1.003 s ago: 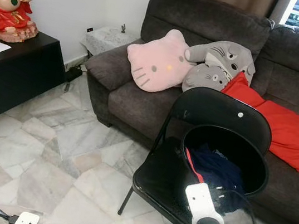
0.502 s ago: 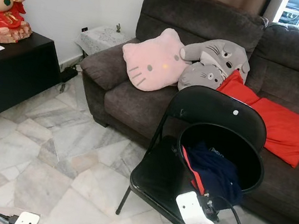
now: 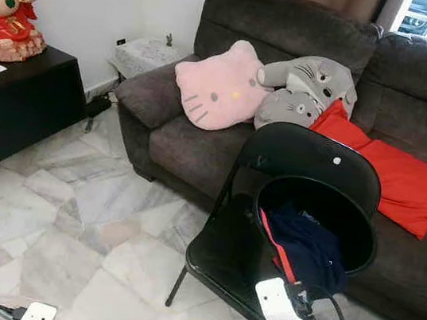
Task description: Hang hanger
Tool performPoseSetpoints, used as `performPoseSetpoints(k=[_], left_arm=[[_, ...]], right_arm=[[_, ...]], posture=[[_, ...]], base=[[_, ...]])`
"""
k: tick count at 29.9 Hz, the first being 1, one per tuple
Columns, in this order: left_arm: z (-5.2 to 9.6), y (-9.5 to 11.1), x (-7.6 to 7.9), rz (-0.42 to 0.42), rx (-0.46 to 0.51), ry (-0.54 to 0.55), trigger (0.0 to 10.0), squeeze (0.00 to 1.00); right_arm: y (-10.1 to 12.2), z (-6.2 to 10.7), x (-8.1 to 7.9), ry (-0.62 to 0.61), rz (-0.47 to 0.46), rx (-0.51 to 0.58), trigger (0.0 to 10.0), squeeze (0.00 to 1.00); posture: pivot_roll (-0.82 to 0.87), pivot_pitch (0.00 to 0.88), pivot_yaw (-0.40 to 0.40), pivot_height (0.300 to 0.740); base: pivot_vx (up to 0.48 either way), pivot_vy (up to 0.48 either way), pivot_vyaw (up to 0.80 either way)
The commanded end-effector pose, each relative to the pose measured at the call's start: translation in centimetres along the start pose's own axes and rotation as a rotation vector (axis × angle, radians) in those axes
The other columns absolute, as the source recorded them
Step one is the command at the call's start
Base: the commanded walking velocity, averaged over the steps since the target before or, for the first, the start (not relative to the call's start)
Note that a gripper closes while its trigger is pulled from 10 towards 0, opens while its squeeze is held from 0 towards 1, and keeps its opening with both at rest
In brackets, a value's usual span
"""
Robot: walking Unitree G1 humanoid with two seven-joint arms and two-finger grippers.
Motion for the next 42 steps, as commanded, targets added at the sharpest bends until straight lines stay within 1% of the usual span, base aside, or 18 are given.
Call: performPoseSetpoints(k=[1,4,7,10,13,17,22,26,32,34,36,37,38,39,40,42], left_arm=[[0.1,-0.5,0.0,-0.012,-0.017,-0.007,10.0,0.00],[0.1,-0.5,0.1,-0.012,-0.017,-0.009,10.0,0.00],[0.1,-0.5,0.1,-0.011,-0.017,-0.010,10.0,0.00],[0.1,-0.5,0.1,-0.011,-0.016,-0.012,10.0,0.00],[0.1,-0.5,0.1,-0.010,-0.015,-0.012,10.0,0.00],[0.1,-0.5,0.2,-0.008,-0.014,-0.013,10.0,0.00],[0.1,-0.5,0.2,-0.007,-0.014,-0.015,10.0,0.00],[0.1,-0.5,0.2,-0.006,-0.013,-0.015,10.0,0.00],[0.1,-0.4,0.2,-0.005,-0.012,-0.016,10.0,0.00],[0.1,-0.4,0.2,-0.007,-0.011,-0.017,10.0,0.00],[0.1,-0.4,0.2,-0.007,-0.011,-0.017,10.0,0.00],[0.1,-0.4,0.2,-0.007,-0.011,-0.017,10.0,0.00],[0.1,-0.4,0.2,-0.007,-0.010,-0.017,10.0,0.00],[0.1,-0.4,0.2,-0.007,-0.010,-0.017,10.0,0.00],[0.1,-0.4,0.2,-0.006,-0.010,-0.017,10.0,0.00],[0.1,-0.4,0.2,-0.006,-0.010,-0.017,10.0,0.00]], right_arm=[[-0.7,0.2,-0.3,-0.001,-0.027,-0.023,10.0,0.00],[-1.4,0.6,-0.3,-0.010,-0.026,-0.041,10.0,0.00],[-1.6,0.6,-0.3,-0.013,-0.026,-0.046,10.0,0.00],[-2.0,0.6,0.4,-0.055,-0.035,-0.062,10.0,0.00],[-2.2,0.6,0.6,-0.072,-0.032,-0.065,10.0,0.00],[-2.5,0.8,1.2,-0.119,-0.001,-0.061,10.0,0.00],[-2.9,0.9,1.5,-0.138,0.018,-0.066,10.0,0.00],[-2.5,0.8,2.1,-0.172,0.046,-0.036,10.0,0.00],[-1.7,0.7,2.9,-0.223,0.063,0.008,10.0,0.00],[-1.7,0.7,2.9,-0.220,0.062,0.008,10.0,0.00],[-1.8,0.6,2.6,-0.198,0.054,0.000,10.0,0.00],[-1.6,0.6,2.2,-0.178,0.044,0.013,10.0,0.00],[-1.1,0.7,1.8,-0.164,0.061,0.047,10.0,0.00],[-1.1,0.7,1.8,-0.164,0.061,0.047,10.0,0.00],[-0.4,0.6,1.5,-0.166,0.102,0.081,10.0,0.00],[-0.3,0.6,1.2,-0.157,0.095,0.083,10.0,0.00]], posture=[[0.04,0.059,-0.009,0.740],[0.03,0.058,-0.009,0.740],[0.03,0.058,-0.009,0.740],[0.03,0.056,-0.012,0.740],[0.03,0.056,-0.013,0.740],[0.03,0.056,-0.014,0.740],[0.03,0.056,-0.015,0.740],[0.03,0.058,-0.016,0.740],[0.03,0.057,-0.016,0.740],[0.03,0.057,-0.016,0.740],[0.03,0.057,-0.016,0.740],[0.03,0.058,-0.016,0.740],[0.03,0.059,-0.016,0.740],[0.03,0.059,-0.016,0.740],[0.03,0.061,-0.015,0.740],[0.03,0.061,-0.015,0.740]], base=[[0.000,0.000,0.00],[0.000,0.000,0.00],[0.000,0.000,0.00],[0.000,0.000,0.00],[0.000,0.000,0.00],[0.000,0.000,0.00],[0.000,0.000,0.00],[0.000,0.000,0.00],[0.000,0.000,0.00],[0.000,0.000,0.00],[0.000,0.000,0.00],[0.000,0.000,0.00],[0.000,0.000,0.00],[0.000,0.000,0.00],[0.000,0.000,0.00],[0.000,0.000,0.00]])
Point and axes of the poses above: a point about 5 cm out from each wrist's last joint towards the gripper, its own z axis pointing back from the gripper into the wrist, its own y axis along the axis of the wrist's last joint, x = y × z, the point moved 5 cm from there along -z, pointing out of the wrist towards the gripper, and after that the axes turned 5 degrees about -z, right-handed, at the moved point
